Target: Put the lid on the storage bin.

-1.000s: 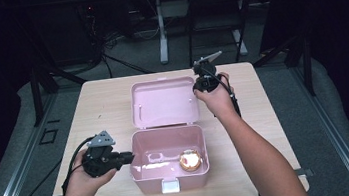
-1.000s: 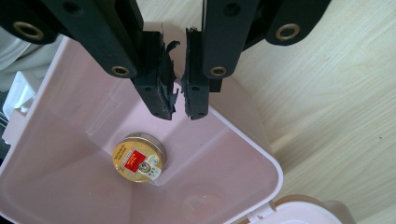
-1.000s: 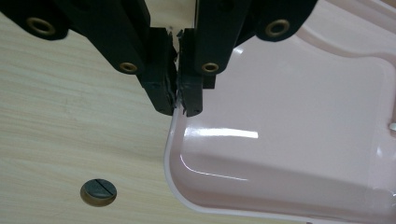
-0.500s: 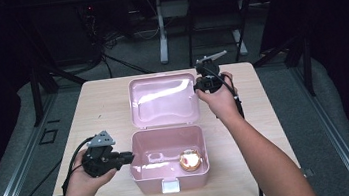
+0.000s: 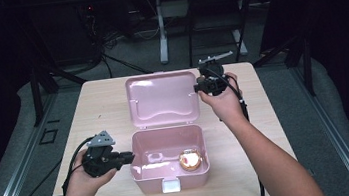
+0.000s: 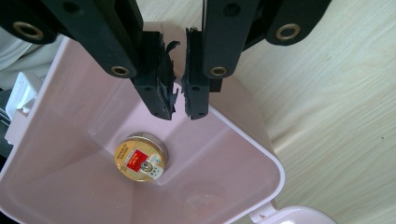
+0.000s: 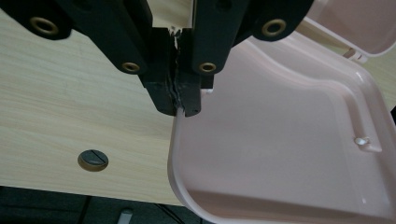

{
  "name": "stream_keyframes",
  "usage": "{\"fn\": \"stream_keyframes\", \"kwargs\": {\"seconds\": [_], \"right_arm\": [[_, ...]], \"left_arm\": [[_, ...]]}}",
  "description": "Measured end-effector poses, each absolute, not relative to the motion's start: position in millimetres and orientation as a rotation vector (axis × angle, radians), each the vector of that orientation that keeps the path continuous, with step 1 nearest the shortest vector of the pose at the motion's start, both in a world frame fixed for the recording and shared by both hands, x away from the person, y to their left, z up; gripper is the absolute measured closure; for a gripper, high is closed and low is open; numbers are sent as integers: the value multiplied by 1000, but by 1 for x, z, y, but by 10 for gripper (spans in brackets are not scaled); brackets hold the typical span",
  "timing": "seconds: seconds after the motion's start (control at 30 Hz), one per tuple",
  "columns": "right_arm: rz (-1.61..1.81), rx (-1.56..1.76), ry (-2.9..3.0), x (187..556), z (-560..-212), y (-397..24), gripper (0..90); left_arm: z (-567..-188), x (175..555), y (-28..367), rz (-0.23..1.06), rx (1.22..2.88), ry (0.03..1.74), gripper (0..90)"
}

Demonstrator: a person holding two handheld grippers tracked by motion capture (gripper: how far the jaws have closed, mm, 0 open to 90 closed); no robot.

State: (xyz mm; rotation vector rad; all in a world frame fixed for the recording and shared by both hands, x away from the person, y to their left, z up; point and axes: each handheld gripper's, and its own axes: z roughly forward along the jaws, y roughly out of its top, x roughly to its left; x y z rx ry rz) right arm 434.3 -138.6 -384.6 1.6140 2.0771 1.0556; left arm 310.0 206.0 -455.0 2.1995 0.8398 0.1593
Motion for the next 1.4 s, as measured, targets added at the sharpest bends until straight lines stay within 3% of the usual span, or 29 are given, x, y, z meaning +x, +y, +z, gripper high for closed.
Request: {"fn": "stream_keyframes", "kwargs": {"seconds": [1.4], "right_arm": [[1141,1319,2051,349,-378,-145,872]], "left_arm": [[-455,311,207,149,2195,845,809]]}}
